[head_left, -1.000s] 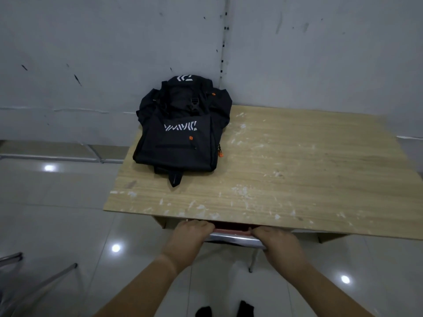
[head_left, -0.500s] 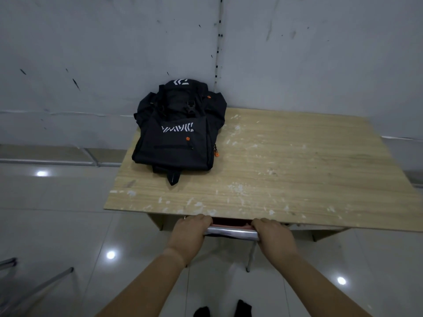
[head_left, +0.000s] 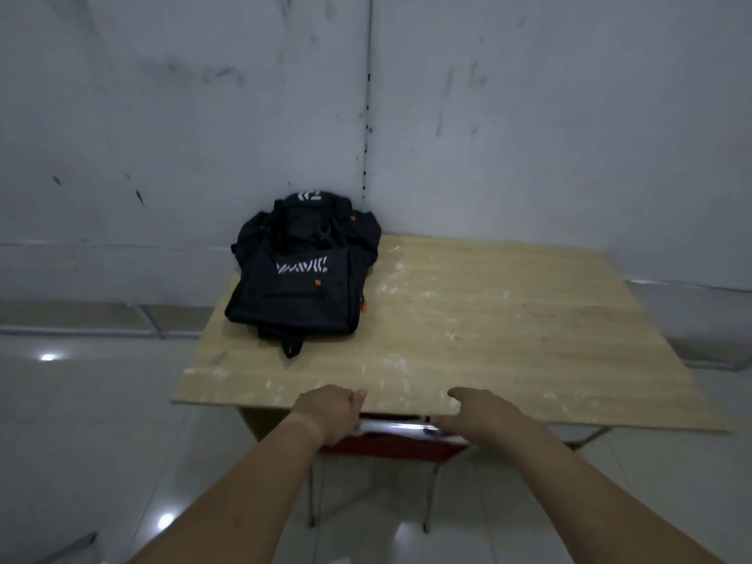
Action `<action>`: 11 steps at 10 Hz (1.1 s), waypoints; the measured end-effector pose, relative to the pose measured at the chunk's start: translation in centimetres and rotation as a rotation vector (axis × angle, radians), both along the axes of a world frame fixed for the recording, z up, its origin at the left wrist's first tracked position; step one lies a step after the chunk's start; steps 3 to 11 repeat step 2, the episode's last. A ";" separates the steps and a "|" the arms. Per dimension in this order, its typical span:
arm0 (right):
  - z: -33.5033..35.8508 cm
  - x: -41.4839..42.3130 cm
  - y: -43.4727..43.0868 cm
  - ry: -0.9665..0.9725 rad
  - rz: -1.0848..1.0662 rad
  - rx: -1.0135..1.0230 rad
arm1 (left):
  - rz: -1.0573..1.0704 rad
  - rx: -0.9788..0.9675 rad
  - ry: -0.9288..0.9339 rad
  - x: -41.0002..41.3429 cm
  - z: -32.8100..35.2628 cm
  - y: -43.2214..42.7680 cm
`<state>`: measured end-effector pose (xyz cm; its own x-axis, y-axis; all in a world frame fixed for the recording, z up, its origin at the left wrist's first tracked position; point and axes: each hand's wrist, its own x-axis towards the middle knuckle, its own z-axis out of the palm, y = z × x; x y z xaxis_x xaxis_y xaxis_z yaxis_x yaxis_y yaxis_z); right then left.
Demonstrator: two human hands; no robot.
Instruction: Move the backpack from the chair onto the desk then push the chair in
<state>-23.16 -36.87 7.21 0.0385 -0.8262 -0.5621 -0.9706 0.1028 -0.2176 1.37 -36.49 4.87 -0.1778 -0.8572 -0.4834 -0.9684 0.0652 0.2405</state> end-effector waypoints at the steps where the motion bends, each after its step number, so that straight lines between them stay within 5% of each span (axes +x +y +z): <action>1: 3.8 -1.6 -2.8 0.021 -0.011 -0.052 | 0.031 -0.161 0.073 -0.3 4.8 -2.9; 2: 8.4 -3.3 -5.4 0.033 -0.003 -0.159 | 0.058 -0.324 0.105 0.1 11.1 -7.0; 11: 8.4 -3.3 -5.4 0.033 -0.003 -0.159 | 0.058 -0.324 0.105 0.1 11.1 -7.0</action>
